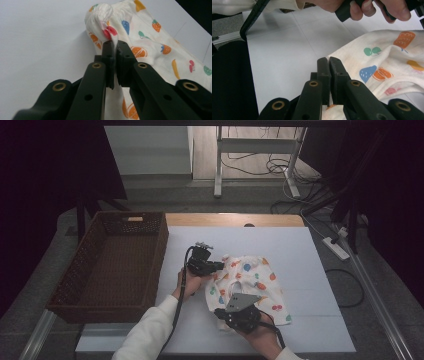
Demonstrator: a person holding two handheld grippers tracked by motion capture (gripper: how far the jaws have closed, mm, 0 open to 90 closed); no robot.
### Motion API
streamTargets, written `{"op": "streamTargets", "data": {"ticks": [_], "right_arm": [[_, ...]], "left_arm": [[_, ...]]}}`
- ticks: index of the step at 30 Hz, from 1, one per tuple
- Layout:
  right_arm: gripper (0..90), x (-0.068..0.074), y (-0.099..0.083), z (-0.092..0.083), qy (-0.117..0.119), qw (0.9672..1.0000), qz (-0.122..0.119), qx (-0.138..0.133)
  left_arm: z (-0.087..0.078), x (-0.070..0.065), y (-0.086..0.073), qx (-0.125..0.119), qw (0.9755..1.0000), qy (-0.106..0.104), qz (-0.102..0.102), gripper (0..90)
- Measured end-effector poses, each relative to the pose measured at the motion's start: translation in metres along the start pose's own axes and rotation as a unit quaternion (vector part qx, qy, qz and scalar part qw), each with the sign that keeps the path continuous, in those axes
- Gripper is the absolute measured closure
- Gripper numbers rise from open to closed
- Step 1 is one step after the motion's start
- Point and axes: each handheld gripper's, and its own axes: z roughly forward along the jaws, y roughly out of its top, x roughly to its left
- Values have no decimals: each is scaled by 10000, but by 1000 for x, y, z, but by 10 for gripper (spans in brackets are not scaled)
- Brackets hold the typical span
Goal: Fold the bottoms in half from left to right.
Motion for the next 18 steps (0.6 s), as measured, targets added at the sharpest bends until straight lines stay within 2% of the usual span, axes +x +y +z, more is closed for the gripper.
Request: {"op": "streamTargets", "data": {"ticks": [12,18], "right_arm": [[867,-5,-9,-19,-145,9998,133,-67],[867,-7,-14,-21,-180,9997,159,-30]], "left_arm": [[0,-8,7,-76,9999,-63,62,860],[0,-10,10,-130,9999,-34,33,858]]}}
